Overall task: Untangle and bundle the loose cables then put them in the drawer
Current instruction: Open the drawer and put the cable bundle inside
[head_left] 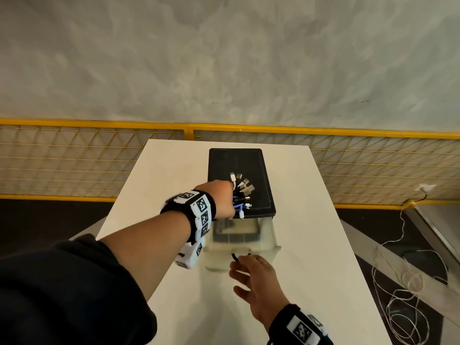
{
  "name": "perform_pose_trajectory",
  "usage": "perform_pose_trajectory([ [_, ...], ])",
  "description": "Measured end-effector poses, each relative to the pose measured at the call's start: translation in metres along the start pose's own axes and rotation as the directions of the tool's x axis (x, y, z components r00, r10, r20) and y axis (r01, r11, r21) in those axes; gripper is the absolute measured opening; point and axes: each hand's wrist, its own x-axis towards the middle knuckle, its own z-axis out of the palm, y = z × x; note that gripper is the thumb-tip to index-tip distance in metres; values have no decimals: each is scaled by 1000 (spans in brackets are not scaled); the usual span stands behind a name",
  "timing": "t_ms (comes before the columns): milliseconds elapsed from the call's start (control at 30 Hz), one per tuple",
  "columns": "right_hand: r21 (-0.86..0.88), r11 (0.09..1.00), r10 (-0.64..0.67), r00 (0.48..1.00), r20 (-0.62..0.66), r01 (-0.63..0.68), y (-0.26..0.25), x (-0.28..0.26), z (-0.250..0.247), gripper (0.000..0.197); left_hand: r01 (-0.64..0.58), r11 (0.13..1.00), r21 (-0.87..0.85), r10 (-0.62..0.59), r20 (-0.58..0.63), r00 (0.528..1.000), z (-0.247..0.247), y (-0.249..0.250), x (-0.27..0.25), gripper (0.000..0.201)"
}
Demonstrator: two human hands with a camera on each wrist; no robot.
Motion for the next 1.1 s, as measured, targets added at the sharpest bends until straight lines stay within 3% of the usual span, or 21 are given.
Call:
perform_pose_trajectory([
  [333,-99,990,105,991,80,-97,32,-57,-42,25,20,1000,5,-20,-20,1000,-1,5,1,28],
  [667,-250,963,146,978,152,-105,34,-66,-47,28,18,999,-27,-18,-15,1000,-2,4,-2,26],
  [767,-419,903,191,962,197,-93,29,-64,-54,34,9,1000,-16,-9,-20,1000,-3,3,-5,21],
  [833,-608,794,151,966,211,9,26,-62,-65,36,10,1000,-26,-10,-16,1000,-4,4,-11,18],
  [900,-820,570,97,987,125,47,19,-56,-80,33,36,996,-82,-30,64,997,-6,9,-20,19],
  [967,-906,422,-41,999,32,46,9,-55,-97,37,98,982,-164,-59,227,972,-3,17,-29,25],
  [1033,-915,400,-165,986,-21,48,9,-57,-107,43,227,930,-288,-80,445,892,10,24,-35,27],
  [1100,-876,476,-211,977,-30,76,8,-59,-108,58,352,863,-362,-54,627,777,26,30,-37,26],
])
